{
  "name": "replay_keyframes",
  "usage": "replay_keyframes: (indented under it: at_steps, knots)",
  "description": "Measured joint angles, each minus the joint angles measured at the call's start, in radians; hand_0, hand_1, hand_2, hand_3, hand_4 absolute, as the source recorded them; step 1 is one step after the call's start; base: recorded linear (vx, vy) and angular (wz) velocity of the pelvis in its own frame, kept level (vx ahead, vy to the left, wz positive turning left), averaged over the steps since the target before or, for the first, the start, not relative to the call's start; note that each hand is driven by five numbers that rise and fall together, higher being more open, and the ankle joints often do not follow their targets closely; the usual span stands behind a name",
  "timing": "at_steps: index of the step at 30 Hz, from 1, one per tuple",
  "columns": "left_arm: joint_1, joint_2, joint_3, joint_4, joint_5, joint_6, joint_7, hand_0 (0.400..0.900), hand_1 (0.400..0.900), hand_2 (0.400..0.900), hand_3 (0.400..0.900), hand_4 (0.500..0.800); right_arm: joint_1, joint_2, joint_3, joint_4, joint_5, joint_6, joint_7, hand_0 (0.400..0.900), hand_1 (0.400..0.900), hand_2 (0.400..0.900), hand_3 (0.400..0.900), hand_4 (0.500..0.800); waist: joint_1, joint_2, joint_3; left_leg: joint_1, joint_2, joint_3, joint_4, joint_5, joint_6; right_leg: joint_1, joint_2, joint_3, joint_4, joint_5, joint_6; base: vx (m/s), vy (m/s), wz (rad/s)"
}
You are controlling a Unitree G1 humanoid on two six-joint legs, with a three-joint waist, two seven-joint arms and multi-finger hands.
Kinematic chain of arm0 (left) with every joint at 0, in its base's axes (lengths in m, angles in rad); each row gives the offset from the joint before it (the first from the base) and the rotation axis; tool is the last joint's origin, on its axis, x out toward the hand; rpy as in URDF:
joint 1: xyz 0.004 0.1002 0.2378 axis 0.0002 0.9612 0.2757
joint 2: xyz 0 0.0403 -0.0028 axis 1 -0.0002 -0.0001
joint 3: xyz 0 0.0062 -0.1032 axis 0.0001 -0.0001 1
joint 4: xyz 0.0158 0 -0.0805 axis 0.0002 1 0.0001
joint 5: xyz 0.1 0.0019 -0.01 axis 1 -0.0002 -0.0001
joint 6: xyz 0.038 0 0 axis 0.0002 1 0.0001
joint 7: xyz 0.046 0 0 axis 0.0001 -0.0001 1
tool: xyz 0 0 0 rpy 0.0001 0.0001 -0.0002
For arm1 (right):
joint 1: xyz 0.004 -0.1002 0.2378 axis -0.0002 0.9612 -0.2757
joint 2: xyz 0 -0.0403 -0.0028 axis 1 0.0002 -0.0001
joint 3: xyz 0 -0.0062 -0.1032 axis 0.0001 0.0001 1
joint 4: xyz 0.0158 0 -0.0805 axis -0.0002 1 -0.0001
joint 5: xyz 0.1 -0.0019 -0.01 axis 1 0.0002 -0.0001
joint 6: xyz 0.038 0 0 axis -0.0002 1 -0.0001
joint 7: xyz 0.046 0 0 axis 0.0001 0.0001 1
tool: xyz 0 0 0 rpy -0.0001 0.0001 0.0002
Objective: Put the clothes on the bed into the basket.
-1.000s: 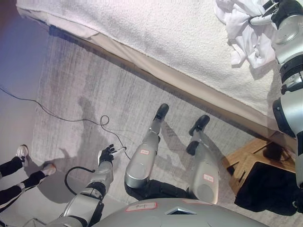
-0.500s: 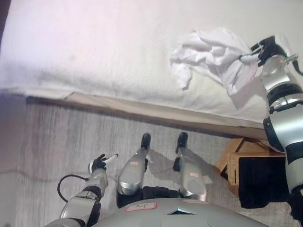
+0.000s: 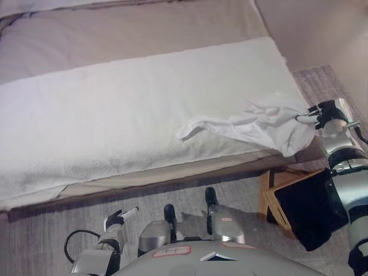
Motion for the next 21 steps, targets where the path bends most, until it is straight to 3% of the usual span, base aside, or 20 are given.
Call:
replay_keyframes:
  at_steps: [9,13,21]
  knots:
    - [-0.003,0.001,-0.017,0.006,0.037,0.019,-0.009,0.900,0.900,0.900,0.900,0.800,0.079,-0.109,-0.046,0.007,0.007,0.013,0.019,0.400,0.400,0.400,0.400,0.500,-0.075,0.005,-0.021,0.045,0.003,0.123,-0.003,-0.024,0.008,-0.009,0.012,0.070,-0.003,-0.023,0.030,0.00,-0.007,-0.43]
    - [-0.009,0.002,-0.019,-0.004,0.047,0.016,-0.015,0.900,0.900,0.900,0.900,0.800,0.099,-0.151,-0.095,0.074,0.007,0.017,0.026,0.400,0.400,0.400,0.400,0.500,-0.082,0.025,-0.045,0.049,0.024,0.172,-0.012,-0.040,0.022,-0.043,0.029,0.060,0.029,-0.033,0.052,-0.01,-0.015,-0.25]
    - [-0.002,-0.012,-0.028,0.007,0.054,0.018,-0.022,0.900,0.900,0.900,0.900,0.800,0.118,-0.312,-0.118,0.167,-0.004,0.025,0.045,0.400,0.400,0.400,0.400,0.500,-0.110,0.060,-0.080,0.051,0.021,0.197,-0.012,-0.051,0.007,-0.039,0.034,0.096,-0.002,0.006,0.046,0.00,-0.032,-0.06]
